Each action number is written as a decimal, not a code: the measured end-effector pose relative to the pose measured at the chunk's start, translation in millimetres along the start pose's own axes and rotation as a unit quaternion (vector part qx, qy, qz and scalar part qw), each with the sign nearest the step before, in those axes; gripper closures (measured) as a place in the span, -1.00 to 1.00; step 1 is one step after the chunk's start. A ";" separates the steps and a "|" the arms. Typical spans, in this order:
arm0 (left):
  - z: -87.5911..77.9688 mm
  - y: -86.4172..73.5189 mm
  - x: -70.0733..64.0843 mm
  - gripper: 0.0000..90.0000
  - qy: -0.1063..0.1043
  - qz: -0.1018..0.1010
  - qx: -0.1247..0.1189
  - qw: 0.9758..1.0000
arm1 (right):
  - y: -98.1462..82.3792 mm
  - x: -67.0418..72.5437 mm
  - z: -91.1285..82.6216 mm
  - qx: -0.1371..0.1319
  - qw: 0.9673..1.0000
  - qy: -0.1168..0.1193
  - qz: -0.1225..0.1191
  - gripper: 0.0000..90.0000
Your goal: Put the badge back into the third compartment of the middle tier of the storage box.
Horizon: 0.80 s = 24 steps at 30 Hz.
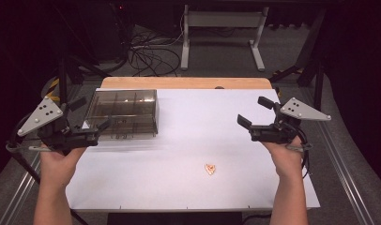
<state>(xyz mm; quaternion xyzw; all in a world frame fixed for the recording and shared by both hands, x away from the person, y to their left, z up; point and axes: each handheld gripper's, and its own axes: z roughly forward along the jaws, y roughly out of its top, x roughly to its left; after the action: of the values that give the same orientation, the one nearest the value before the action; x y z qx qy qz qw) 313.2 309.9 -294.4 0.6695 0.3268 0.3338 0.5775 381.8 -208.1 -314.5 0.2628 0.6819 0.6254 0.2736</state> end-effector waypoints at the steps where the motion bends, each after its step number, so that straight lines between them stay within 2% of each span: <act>1: -0.8 0.1 -0.2 -0.97 0.000 -0.001 -0.002 1.000 | -0.5 0.0 0.0 0.001 1.000 0.000 0.001 -0.89; 7: -2.7 -0.3 0.2 -0.97 -0.001 -0.002 -0.003 1.000 | -5.1 1.2 0.5 0.013 1.000 -0.007 0.011 -0.79; 13: -3.2 -1.4 1.2 -0.97 -0.002 -0.002 0.000 1.000 | -8.5 3.7 3.3 0.019 1.000 -0.017 0.009 -0.62; 24: -4.0 -2.2 1.4 -0.97 -0.004 -0.004 -0.001 1.000 | -15.8 8.3 8.6 0.039 0.999 -0.030 0.009 -0.45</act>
<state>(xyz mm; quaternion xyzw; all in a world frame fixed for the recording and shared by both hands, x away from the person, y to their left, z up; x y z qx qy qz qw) 310.6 313.5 -296.1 0.6686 0.3270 0.3291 0.5812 381.6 -197.5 -331.1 0.2983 0.6948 0.5925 0.2778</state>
